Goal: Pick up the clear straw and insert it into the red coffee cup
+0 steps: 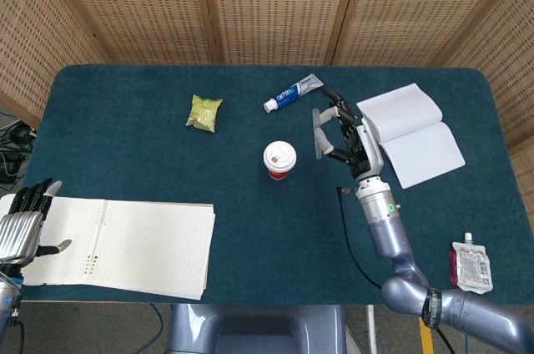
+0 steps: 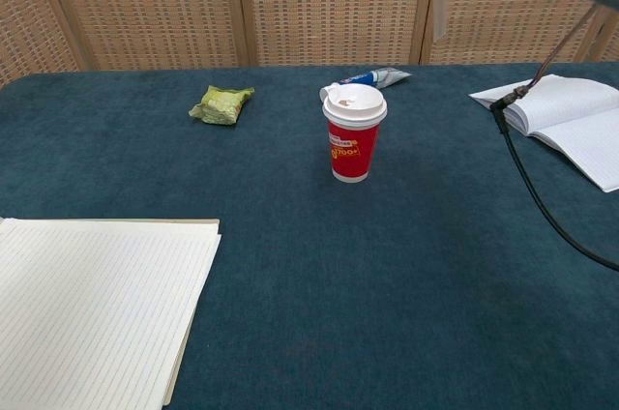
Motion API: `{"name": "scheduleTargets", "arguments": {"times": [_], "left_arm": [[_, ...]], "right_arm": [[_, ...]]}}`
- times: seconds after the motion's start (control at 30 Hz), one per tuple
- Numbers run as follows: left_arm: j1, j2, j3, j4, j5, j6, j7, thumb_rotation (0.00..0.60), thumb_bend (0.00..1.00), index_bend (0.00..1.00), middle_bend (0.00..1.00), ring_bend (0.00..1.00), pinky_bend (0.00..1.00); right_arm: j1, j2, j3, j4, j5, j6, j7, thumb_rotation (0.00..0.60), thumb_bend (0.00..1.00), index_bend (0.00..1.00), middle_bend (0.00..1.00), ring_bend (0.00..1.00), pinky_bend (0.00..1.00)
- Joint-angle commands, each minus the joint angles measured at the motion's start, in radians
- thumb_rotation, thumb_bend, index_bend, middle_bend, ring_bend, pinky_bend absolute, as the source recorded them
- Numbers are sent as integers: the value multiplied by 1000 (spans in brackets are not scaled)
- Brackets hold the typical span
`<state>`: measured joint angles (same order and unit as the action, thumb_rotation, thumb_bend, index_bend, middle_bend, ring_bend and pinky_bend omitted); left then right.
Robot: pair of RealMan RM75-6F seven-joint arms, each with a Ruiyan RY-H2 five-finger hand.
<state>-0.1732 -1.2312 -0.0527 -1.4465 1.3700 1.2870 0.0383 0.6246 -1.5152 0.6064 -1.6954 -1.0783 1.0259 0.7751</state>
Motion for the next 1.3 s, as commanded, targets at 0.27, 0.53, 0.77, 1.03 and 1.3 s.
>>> {"name": "scheduleTargets", "arguments": {"times": [0.27,0.53,0.77,1.03,1.3], "left_arm": [[-8,-19,-7,26,-16,-8,4,600,0,0,0,0,0],[-8,-23,-4,26,-13,-4,14,600,0,0,0,0,0],[-11,-22,-1,20,-23,-14,33,600,0,0,0,0,0],[-17,-27,0,27,-35,-33,38,600,0,0,0,0,0],[-22,-29,-4,34,-53,-49,40,600,0,0,0,0,0]], "right_arm": [[85,-95,8,104,26,-26,16,600,609,601,202,0,0],[131,-167,-4,180,28,-39,23,600,608,602,202,0,0],[180,-228,0,274,27,-71,50,600,608,604,204,0,0],[206,-267,3,357,26,-88,71,600,608,613,206,0,0],[228,-290,5,399,18,-107,88,600,609,614,206,0,0]]}}
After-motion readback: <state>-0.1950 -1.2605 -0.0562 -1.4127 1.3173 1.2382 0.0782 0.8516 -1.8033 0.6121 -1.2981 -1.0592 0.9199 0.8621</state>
